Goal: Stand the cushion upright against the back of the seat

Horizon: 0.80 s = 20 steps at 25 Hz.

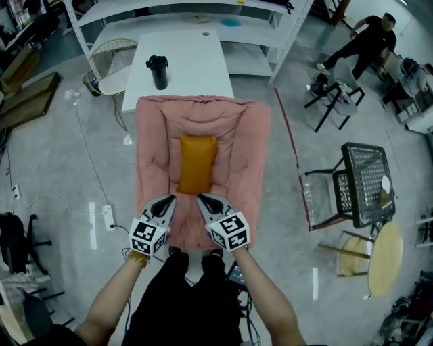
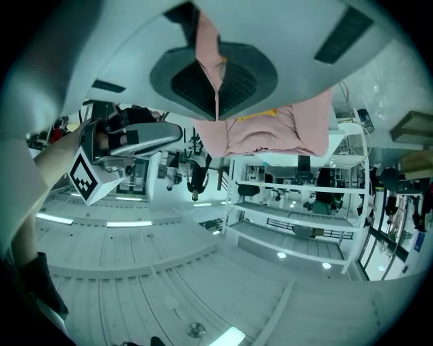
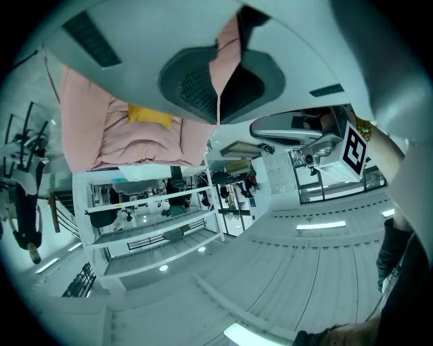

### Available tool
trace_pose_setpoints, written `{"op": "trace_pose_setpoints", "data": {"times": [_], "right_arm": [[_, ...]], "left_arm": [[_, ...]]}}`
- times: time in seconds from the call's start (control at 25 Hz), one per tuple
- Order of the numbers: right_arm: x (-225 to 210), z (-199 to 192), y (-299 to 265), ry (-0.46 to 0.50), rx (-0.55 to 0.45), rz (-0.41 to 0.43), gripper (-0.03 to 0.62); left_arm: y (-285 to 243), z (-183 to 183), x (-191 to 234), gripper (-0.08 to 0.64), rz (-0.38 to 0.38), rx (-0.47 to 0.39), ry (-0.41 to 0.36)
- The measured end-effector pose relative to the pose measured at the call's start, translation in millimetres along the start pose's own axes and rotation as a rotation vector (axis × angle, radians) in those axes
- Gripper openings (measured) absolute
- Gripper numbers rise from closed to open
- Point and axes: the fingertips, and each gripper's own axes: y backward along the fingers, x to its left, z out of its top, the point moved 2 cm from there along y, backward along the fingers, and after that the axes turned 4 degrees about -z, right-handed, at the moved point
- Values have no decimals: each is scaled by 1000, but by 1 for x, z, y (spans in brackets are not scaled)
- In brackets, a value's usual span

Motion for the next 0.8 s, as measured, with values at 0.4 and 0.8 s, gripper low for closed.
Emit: {"op": "trace_pose_setpoints", "data": {"times": [0.4,0.8], "right_arm": [[35,45,49,-16,-111,-143,23],[105,36,80,216,-147,-297,23]], "left_arm": [[54,46,-25,14,40,-90,-39],[119,33,-43,14,56,-138,-72]]}}
